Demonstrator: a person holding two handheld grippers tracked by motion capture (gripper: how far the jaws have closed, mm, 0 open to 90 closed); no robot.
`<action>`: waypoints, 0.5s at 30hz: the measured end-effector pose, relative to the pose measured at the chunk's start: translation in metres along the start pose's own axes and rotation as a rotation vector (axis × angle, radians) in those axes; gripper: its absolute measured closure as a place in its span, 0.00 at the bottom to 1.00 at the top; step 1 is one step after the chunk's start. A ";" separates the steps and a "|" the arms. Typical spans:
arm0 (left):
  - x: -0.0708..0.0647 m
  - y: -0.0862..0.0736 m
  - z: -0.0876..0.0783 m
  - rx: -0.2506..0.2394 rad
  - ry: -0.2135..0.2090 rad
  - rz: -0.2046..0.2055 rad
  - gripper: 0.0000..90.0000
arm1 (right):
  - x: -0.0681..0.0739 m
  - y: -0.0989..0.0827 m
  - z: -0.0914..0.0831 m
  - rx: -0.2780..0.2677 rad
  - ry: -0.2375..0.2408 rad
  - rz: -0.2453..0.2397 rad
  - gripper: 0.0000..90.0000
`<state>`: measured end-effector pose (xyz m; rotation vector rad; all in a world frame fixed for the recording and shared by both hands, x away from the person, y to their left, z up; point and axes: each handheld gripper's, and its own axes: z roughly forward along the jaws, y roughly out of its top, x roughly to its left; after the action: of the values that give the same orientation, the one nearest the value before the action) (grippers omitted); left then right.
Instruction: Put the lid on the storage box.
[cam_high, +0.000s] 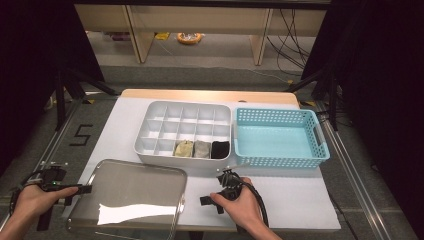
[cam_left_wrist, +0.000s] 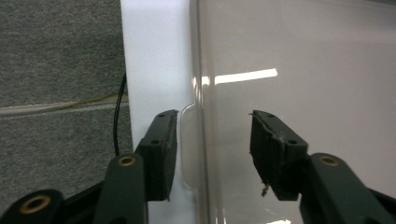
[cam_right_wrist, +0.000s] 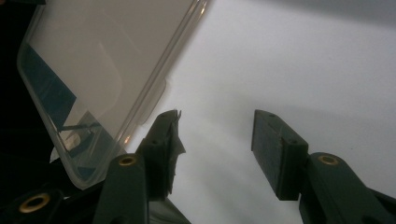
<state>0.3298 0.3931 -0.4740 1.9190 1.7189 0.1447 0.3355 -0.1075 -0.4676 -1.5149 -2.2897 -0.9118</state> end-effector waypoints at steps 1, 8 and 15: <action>0.000 0.000 0.000 0.002 0.010 0.003 0.60 | 0.001 0.000 0.000 0.003 0.009 0.013 0.58; -0.001 -0.001 0.000 -0.006 0.020 -0.022 0.65 | 0.001 -0.001 0.004 0.008 0.019 0.003 0.58; -0.002 -0.001 0.000 -0.010 0.027 -0.032 0.65 | 0.003 -0.002 0.009 0.016 0.012 -0.005 0.59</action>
<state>0.3282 0.3916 -0.4740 1.8893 1.7628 0.1679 0.3339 -0.1001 -0.4731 -1.4939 -2.2882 -0.8987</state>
